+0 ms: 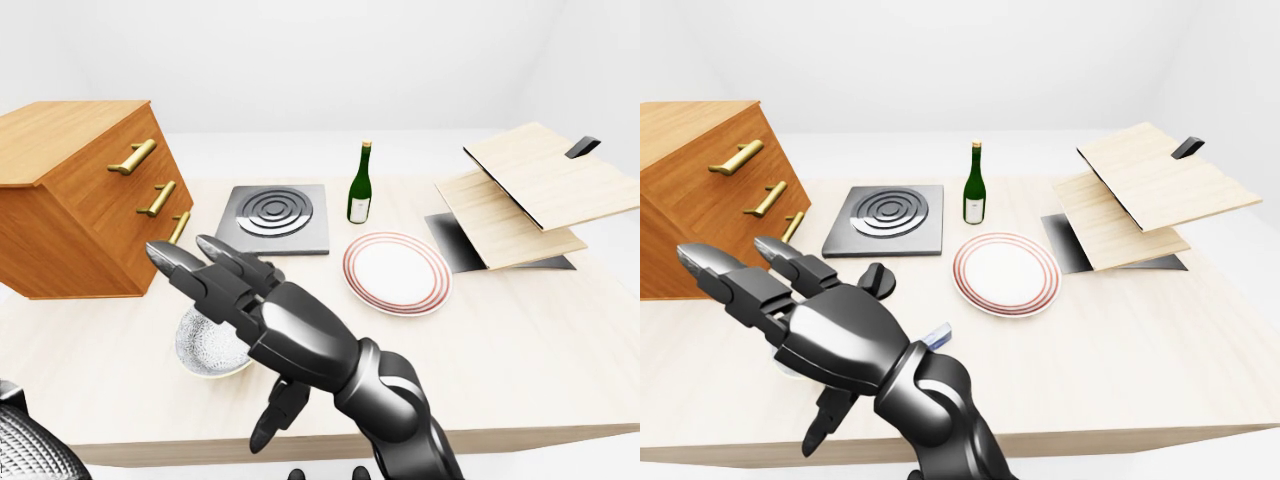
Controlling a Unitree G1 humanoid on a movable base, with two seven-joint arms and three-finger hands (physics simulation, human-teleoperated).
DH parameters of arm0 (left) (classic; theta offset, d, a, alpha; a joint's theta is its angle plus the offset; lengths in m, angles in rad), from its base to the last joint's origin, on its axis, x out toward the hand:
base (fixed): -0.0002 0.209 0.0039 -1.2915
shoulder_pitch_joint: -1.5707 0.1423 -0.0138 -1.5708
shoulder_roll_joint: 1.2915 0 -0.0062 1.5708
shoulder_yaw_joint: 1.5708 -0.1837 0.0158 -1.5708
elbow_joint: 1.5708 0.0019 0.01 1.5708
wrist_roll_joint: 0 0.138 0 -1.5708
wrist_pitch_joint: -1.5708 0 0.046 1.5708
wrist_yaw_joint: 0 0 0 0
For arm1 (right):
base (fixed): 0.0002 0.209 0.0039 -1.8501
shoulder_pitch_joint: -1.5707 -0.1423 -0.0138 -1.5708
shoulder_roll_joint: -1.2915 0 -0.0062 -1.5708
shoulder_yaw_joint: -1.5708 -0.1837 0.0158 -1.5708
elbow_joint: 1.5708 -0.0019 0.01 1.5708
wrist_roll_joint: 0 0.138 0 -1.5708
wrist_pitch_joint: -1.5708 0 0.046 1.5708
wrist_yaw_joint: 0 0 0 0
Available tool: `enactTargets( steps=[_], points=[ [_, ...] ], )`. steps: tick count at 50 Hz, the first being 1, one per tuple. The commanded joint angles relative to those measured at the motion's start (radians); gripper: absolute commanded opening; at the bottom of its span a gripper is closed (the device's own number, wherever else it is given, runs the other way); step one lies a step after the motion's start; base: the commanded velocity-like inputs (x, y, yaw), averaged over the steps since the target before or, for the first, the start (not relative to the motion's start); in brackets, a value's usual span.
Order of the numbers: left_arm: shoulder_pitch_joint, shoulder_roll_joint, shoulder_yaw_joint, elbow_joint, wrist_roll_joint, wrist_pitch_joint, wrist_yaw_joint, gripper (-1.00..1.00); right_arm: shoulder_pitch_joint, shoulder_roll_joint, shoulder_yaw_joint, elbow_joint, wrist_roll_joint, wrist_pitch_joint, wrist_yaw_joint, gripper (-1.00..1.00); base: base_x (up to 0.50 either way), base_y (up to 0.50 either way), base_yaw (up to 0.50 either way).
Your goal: Pick up the akita bowl and put it on the plate.
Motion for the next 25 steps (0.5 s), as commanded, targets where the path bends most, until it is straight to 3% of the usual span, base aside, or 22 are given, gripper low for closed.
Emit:
enactTargets(
  steps=[1, 12, 25],
  points=[
    [0.003, 0.004, -0.007, 0.000, 0.003, 0.000, 0.000, 0.97, 0.011, 0.030, 0.029, 0.094, -0.063, 0.000, 0.020, 1.00, 0.00, 0.00, 0.00],
    [-0.001, 0.006, -0.023, 0.000, 0.011, 0.000, 0.000, 0.97, -0.007, 0.041, 0.006, 0.213, -0.106, 0.000, 0.024, 1.00, 0.00, 0.00, 0.00],
    [-0.012, 0.022, 0.010, 0.000, -0.023, 0.000, 0.000, 0.97, -0.048, 0.106, 0.015, 0.286, -0.182, 0.000, 0.091, 1.00, 0.00, 0.00, 0.00]
  ],
)
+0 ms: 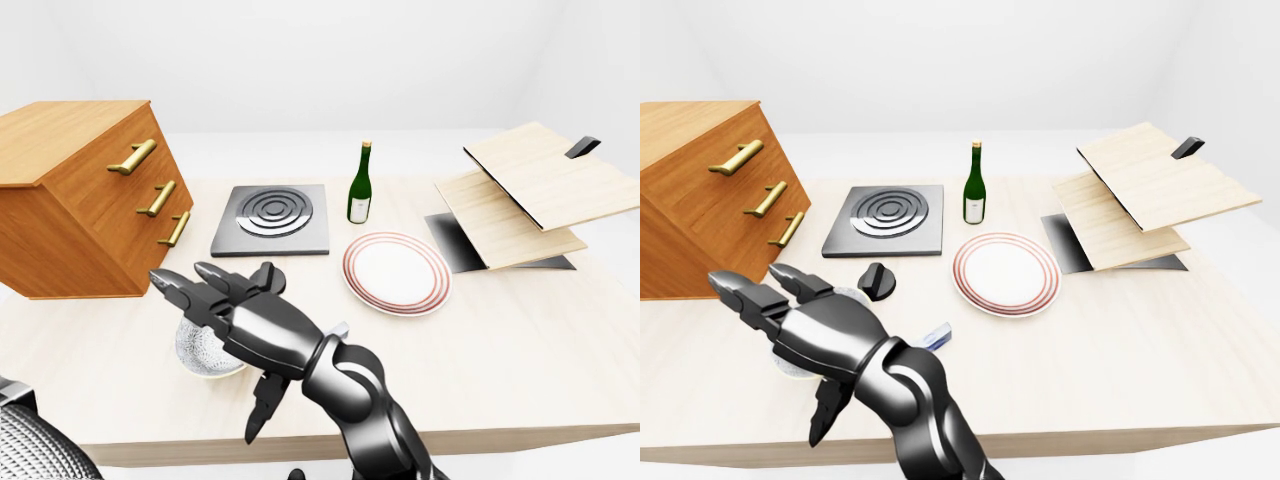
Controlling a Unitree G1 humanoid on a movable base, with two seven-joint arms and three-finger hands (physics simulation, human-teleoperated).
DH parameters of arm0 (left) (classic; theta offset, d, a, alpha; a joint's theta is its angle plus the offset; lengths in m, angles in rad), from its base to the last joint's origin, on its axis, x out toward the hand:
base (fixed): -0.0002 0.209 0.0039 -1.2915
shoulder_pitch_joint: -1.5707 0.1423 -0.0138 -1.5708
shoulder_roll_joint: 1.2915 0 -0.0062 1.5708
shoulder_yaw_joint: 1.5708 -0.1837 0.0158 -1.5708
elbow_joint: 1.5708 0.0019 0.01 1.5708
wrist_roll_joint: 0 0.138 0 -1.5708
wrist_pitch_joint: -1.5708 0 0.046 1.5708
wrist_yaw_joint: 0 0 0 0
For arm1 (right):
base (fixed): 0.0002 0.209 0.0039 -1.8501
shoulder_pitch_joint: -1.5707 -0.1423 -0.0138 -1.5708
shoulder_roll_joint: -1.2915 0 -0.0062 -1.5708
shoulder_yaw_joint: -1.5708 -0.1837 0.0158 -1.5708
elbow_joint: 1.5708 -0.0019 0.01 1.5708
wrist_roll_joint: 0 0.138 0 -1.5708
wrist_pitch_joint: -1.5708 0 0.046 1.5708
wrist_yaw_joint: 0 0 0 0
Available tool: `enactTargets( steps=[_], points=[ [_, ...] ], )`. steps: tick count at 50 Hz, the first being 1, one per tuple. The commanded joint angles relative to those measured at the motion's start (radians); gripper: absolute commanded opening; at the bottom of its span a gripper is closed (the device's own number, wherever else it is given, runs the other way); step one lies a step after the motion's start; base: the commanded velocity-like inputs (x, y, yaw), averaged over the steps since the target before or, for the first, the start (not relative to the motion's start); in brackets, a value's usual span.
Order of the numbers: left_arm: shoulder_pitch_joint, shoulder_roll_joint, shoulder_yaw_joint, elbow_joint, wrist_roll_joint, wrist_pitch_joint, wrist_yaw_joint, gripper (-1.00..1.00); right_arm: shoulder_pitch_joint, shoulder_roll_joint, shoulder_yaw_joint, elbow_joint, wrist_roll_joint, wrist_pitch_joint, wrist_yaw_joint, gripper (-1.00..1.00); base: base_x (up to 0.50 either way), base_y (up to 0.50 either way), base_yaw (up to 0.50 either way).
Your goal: Pick up the akita bowl and put it on the plate.
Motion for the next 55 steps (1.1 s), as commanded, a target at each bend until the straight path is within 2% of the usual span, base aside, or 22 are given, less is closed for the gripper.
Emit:
enactTargets(
  steps=[1, 6, 21, 24, 27, 32, 33, 34, 37, 41, 44, 52, 55],
  points=[
    [-0.009, 0.012, 0.025, 0.000, -0.026, 0.000, 0.000, 0.97, -0.044, 0.047, 0.001, 0.086, -0.068, 0.000, 0.050, 1.00, 0.00, 0.00, 0.00],
    [0.009, 0.048, 0.033, 0.000, -0.042, 0.000, 0.000, 0.97, -0.043, 0.058, -0.001, 0.140, -0.105, 0.000, 0.076, 1.00, 0.00, 0.00, 0.00],
    [0.014, 0.048, 0.021, 0.000, -0.034, 0.000, 0.000, 0.97, -0.079, 0.062, -0.052, 0.270, -0.173, 0.000, 0.097, 1.00, 0.00, 0.00, 0.00],
    [0.013, 0.052, 0.023, 0.000, -0.038, 0.000, 0.000, 0.97, -0.098, 0.083, -0.066, 0.296, -0.199, -0.002, 0.097, 1.00, 0.00, 0.00, 0.00],
    [0.019, 0.059, 0.027, 0.000, -0.042, 0.000, 0.000, 0.97, -0.122, 0.098, -0.080, 0.321, -0.222, -0.024, 0.097, 1.00, 0.00, 0.00, 0.00],
    [0.020, 0.065, 0.026, 0.000, -0.045, 0.000, 0.000, 0.97, -0.189, 0.111, -0.136, 0.474, -0.227, -0.105, 0.093, 1.00, 0.00, 0.00, 0.00],
    [0.024, 0.062, 0.022, 0.000, -0.038, 0.000, 0.000, 0.97, -0.190, 0.111, -0.139, 0.486, -0.232, -0.114, 0.091, 1.00, 0.00, 0.00, 0.00],
    [0.032, 0.050, 0.031, 0.000, -0.037, 0.000, 0.000, 0.97, -0.169, 0.111, -0.108, 0.480, -0.261, -0.118, 0.096, 1.00, 0.00, 0.00, 0.00],
    [0.030, 0.071, 0.055, 0.000, -0.058, 0.000, 0.000, 0.97, -0.124, 0.111, -0.066, 0.455, -0.296, -0.105, 0.097, 1.00, 0.00, 0.00, 0.00],
    [0.034, 0.077, 0.062, 0.000, -0.066, 0.000, 0.000, 0.97, -0.086, 0.111, -0.033, 0.439, -0.328, -0.116, 0.097, 1.00, 0.00, 0.00, 0.00],
    [0.028, 0.091, 0.051, 0.000, -0.068, 0.000, 0.000, 0.97, -0.081, 0.111, -0.037, 0.432, -0.361, -0.127, 0.097, 1.00, 0.00, 0.00, 0.00],
    [0.039, 0.085, 0.052, 0.000, -0.062, 0.000, 0.000, 0.97, -0.075, 0.111, -0.039, 0.508, -0.395, -0.174, 0.097, 1.00, 0.00, 0.00, 0.00],
    [0.039, 0.100, 0.073, 0.000, -0.086, 0.000, 0.000, 0.97, -0.094, 0.111, -0.058, 0.540, -0.406, -0.175, 0.097, 1.00, 0.00, 0.00, 0.00]
  ],
)
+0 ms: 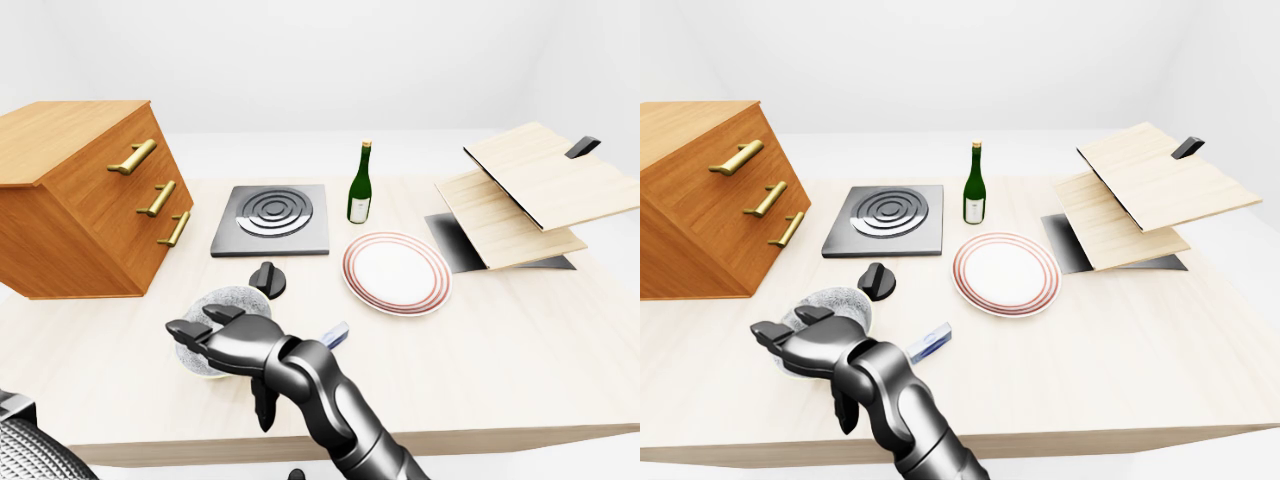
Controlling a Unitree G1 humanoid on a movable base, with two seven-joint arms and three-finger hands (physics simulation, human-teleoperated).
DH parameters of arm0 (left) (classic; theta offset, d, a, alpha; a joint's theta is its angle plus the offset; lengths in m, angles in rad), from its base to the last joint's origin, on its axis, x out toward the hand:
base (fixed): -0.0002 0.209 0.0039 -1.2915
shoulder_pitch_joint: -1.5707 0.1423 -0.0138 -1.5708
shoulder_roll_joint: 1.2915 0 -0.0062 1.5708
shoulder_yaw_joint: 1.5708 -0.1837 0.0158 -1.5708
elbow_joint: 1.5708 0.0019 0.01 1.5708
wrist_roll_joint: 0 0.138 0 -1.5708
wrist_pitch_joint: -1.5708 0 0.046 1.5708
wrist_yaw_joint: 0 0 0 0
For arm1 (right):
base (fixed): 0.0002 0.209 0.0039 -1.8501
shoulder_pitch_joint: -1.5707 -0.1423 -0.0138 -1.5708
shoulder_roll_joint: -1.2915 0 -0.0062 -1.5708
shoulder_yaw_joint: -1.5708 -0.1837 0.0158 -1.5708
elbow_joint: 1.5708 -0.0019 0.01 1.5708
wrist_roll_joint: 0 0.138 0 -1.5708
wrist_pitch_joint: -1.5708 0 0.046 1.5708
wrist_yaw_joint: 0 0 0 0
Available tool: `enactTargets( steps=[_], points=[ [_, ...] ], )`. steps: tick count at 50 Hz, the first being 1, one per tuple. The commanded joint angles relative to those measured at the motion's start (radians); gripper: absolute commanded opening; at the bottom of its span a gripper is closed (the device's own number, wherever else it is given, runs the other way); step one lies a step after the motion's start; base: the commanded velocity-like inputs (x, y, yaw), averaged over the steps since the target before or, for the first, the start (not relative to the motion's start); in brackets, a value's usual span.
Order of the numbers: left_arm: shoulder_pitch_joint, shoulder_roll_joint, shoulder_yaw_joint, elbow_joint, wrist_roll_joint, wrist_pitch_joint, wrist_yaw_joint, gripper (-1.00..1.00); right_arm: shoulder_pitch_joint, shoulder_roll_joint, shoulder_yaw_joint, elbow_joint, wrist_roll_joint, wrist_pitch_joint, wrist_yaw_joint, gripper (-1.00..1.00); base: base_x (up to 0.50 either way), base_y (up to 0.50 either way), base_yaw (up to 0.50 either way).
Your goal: Pick up the akita bowl and put it on the plate.
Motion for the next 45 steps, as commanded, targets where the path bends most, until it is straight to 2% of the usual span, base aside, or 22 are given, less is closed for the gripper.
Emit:
enactTargets(
  steps=[1, 5, 13, 17, 19, 27, 34, 35, 36, 37, 40, 45],
  points=[
    [0.009, 0.015, 0.012, 0.000, -0.011, 0.000, 0.000, 0.97, -0.014, 0.000, -0.016, 0.094, -0.066, -0.038, 0.000, 1.00, 0.00, 0.00, 0.00],
    [0.008, 0.016, 0.012, 0.000, -0.015, 0.000, 0.000, 0.97, -0.062, 0.000, -0.061, 0.171, -0.086, -0.038, 0.000, 1.00, 0.00, 0.00, 0.00],
    [0.016, 0.019, -0.004, 0.000, 0.000, 0.000, 0.000, 0.97, -0.086, 0.000, -0.089, 0.313, -0.136, -0.038, -0.013, 1.00, 0.00, 0.00, 0.00],
    [0.020, 0.018, 0.001, 0.000, -0.004, 0.000, 0.000, 0.98, -0.090, 0.000, -0.102, 0.341, -0.151, -0.038, -0.023, 1.00, 0.00, 0.00, 0.00],
    [0.020, 0.025, 0.010, 0.000, -0.014, 0.000, 0.000, 0.97, -0.050, -0.019, -0.104, 0.262, -0.148, -0.038, 0.000, 1.00, 0.00, 0.00, 0.00],
    [0.026, 0.025, 0.014, 0.000, -0.013, 0.000, 0.000, 0.98, -0.105, -0.017, -0.130, 0.327, -0.169, -0.038, 0.000, 1.00, 0.00, 0.00, 0.00],
    [0.033, 0.028, 0.014, 0.000, -0.010, 0.000, 0.000, 0.97, -0.140, -0.021, -0.151, 0.412, -0.199, -0.038, -0.052, 1.00, 0.00, 0.00, 0.00],
    [0.033, 0.029, 0.015, 0.000, -0.012, 0.000, 0.000, 0.97, -0.146, -0.019, -0.158, 0.418, -0.200, -0.038, -0.057, 0.87, 0.00, 0.00, 0.00],
    [0.034, 0.029, 0.015, 0.000, -0.012, 0.000, 0.000, 0.97, -0.153, -0.016, -0.165, 0.422, -0.202, -0.038, -0.062, 0.22, 0.00, 0.00, 0.00],
    [0.036, 0.028, 0.010, 0.000, -0.008, 0.000, 0.000, 0.97, -0.160, -0.022, -0.169, 0.419, -0.204, -0.038, -0.053, -1.00, 0.00, 0.00, 0.00],
    [0.036, 0.035, 0.017, 0.000, -0.018, 0.000, 0.000, 0.97, -0.170, -0.010, -0.179, 0.407, -0.203, -0.038, -0.050, -1.00, 0.00, 0.00, 0.00],
    [0.039, 0.051, 0.018, 0.000, -0.027, 0.000, 0.000, 0.97, -0.124, 0.000, -0.148, 0.320, -0.205, -0.038, -0.025, -1.00, 0.00, 0.00, 0.00]
  ],
)
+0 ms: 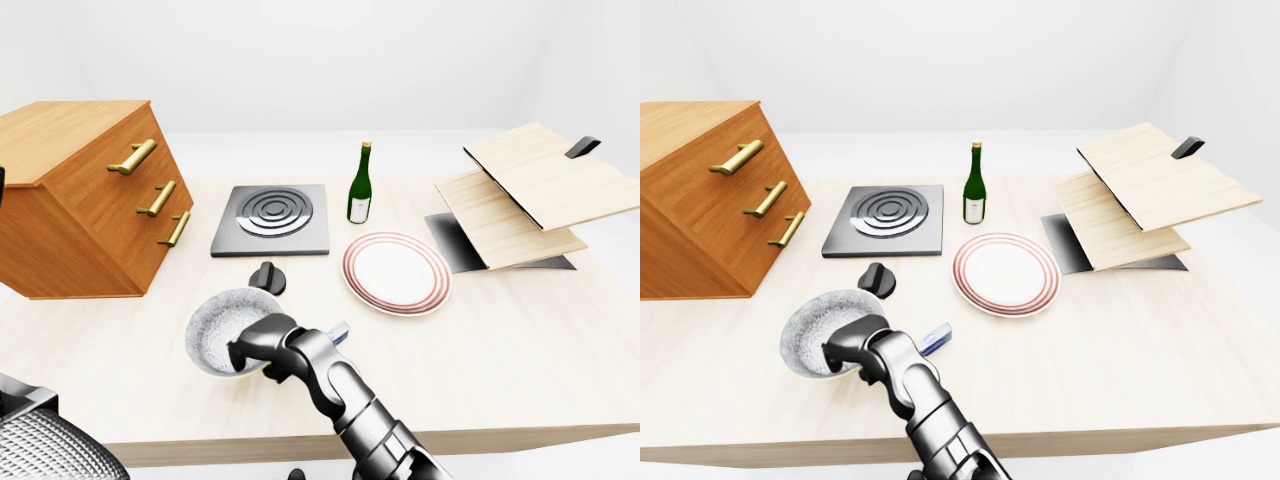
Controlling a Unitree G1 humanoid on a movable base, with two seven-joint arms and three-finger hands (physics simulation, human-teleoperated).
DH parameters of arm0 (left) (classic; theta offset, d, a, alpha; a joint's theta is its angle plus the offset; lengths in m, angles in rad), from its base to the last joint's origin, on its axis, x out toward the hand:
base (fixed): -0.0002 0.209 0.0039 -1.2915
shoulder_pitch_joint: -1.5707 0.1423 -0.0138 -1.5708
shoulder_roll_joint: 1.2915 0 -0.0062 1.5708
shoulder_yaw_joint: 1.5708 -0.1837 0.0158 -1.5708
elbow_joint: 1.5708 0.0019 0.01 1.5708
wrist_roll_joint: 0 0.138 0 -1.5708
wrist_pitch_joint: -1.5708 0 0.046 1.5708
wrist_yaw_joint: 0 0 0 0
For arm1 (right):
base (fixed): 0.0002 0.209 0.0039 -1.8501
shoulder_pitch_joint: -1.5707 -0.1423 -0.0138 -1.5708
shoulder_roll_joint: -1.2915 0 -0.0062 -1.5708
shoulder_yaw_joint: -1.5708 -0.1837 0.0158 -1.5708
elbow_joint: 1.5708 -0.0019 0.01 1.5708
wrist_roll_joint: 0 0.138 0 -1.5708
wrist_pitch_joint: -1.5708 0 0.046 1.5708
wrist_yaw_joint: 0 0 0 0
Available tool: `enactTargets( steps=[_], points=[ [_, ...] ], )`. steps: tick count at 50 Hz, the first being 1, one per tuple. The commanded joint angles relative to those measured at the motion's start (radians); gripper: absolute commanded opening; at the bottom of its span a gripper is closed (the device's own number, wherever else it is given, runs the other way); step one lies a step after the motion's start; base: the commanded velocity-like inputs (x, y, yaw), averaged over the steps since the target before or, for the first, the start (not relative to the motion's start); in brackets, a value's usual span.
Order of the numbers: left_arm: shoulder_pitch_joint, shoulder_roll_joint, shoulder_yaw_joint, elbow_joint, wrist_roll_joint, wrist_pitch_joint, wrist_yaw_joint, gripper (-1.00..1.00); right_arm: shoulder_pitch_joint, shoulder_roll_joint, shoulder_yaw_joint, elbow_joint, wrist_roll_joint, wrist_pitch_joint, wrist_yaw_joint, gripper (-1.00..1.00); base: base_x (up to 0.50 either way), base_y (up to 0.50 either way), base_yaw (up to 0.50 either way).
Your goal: Pick up the akita bowl and put it on the plate.
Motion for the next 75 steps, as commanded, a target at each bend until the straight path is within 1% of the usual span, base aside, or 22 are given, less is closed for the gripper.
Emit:
enactTargets(
  steps=[1, 5, 8, 13, 17, 24, 27, 29, 38, 44, 47, 48, 50, 51, 52, 54, 58, 59, 64, 71, 73, 75],
  points=[
    [0.008, 0.022, 0.006, 0.000, -0.015, 0.000, 0.000, 0.97, 0.015, 0.009, 0.008, -0.045, -0.027, 0.000, 0.014, -1.00, 0.00, 0.00, 0.00],
    [0.007, 0.022, -0.008, 0.000, -0.025, 0.000, 0.000, 0.98, 0.023, 0.009, 0.021, -0.069, -0.012, 0.000, -0.015, -1.00, 0.00, 0.00, 0.00],
    [0.008, 0.049, 0.015, 0.000, -0.049, 0.000, 0.000, 0.98, 0.033, 0.009, 0.032, -0.099, -0.002, 0.000, -0.017, -1.00, 0.00, 0.00, 0.00],
    [0.014, 0.061, 0.021, 0.000, -0.061, 0.000, 0.000, 0.98, 0.050, 0.009, 0.052, -0.135, 0.016, 0.000, -0.012, -1.00, 0.00, 0.00, 0.00],
    [0.017, 0.067, 0.020, 0.000, -0.061, 0.000, 0.000, 0.99, 0.007, 0.009, 0.037, -0.067, 0.027, 0.000, -0.047, -1.00, 0.00, 0.00, 0.00],
    [0.019, 0.064, 0.010, 0.000, -0.052, 0.000, 0.000, 0.99, 0.108, 0.009, 0.146, -0.215, 0.066, 0.000, 0.027, -1.00, 0.00, 0.00, 0.00],
    [0.019, 0.063, 0.010, 0.000, -0.050, 0.000, 0.000, 0.98, 0.170, 0.009, 0.205, -0.362, 0.085, 0.000, 0.046, -1.00, 0.00, 0.00, 0.00],
    [0.018, 0.062, 0.009, 0.000, -0.051, 0.000, 0.000, 0.99, 0.157, 0.009, 0.215, -0.404, 0.086, 0.000, 0.046, -1.00, 0.00, 0.00, 0.00],
    [0.015, 0.065, 0.000, 0.000, -0.046, 0.000, 0.000, 0.98, 0.058, 0.009, 0.156, -0.479, 0.138, 0.000, 0.046, -1.00, 0.00, 0.00, 0.00],
    [0.019, 0.055, 0.000, 0.000, -0.038, 0.000, 0.000, 0.99, -0.054, 0.009, 0.057, -0.493, 0.148, 0.000, 0.046, -1.00, 0.00, 0.00, 0.00],
    [0.017, 0.056, 0.009, 0.000, -0.042, 0.000, 0.000, 0.99, -0.059, 0.009, 0.043, -0.512, 0.106, 0.000, 0.046, -1.00, 0.00, 0.00, 0.00],
    [0.014, 0.057, 0.016, 0.000, -0.055, 0.000, 0.000, 0.99, -0.068, 0.009, 0.025, -0.517, 0.110, 0.014, 0.046, -1.00, 0.00, 0.00, 0.00],
    [0.014, 0.055, 0.011, 0.000, -0.049, 0.000, 0.000, 0.99, -0.107, 0.009, -0.005, -0.512, 0.109, 0.007, 0.046, -1.00, 0.00, 0.00, 0.00],
    [0.016, 0.058, 0.004, 0.000, -0.036, 0.000, 0.000, 0.98, -0.107, 0.009, -0.025, -0.515, 0.121, 0.046, 0.046, -1.00, 0.00, 0.00, 0.00],
    [0.016, 0.061, 0.005, 0.000, -0.038, 0.000, 0.000, 0.99, -0.109, 0.009, -0.031, -0.516, 0.128, 0.069, 0.046, -1.00, 0.00, 0.00, 0.00],
    [0.014, 0.066, 0.015, 0.000, -0.051, 0.000, 0.000, 0.98, -0.121, 0.009, -0.040, -0.513, 0.151, 0.067, 0.046, -1.00, 0.00, 0.00, 0.00],
    [0.019, 0.065, 0.011, 0.000, -0.047, 0.000, 0.000, 0.99, -0.151, 0.009, -0.083, -0.530, 0.162, 0.168, 0.046, -1.00, 0.00, 0.00, 0.00],
    [0.021, 0.066, 0.011, 0.000, -0.046, 0.000, 0.000, 0.99, -0.161, 0.009, -0.088, -0.530, 0.153, 0.175, 0.046, -1.00, 0.00, 0.00, 0.00],
    [0.028, 0.066, 0.011, 0.000, -0.044, 0.000, 0.000, 0.99, -0.130, 0.009, -0.050, -0.544, 0.154, 0.175, 0.046, -1.00, 0.00, 0.00, 0.00],
    [0.023, 0.063, 0.018, 0.000, -0.051, 0.000, 0.000, 0.99, -0.153, 0.009, -0.042, -0.571, 0.096, 0.175, 0.046, -1.00, 0.00, 0.00, 0.00],
    [0.023, 0.067, 0.022, 0.000, -0.055, 0.000, 0.000, 0.99, -0.160, 0.009, -0.099, -0.613, 0.151, 0.175, 0.046, -1.00, 0.00, 0.00, 0.00],
    [0.025, 0.061, 0.022, 0.000, -0.051, 0.000, 0.000, 0.99, -0.176, 0.009, -0.119, -0.605, 0.165, 0.175, 0.046, -1.00, 0.00, 0.00, 0.00]
  ],
)
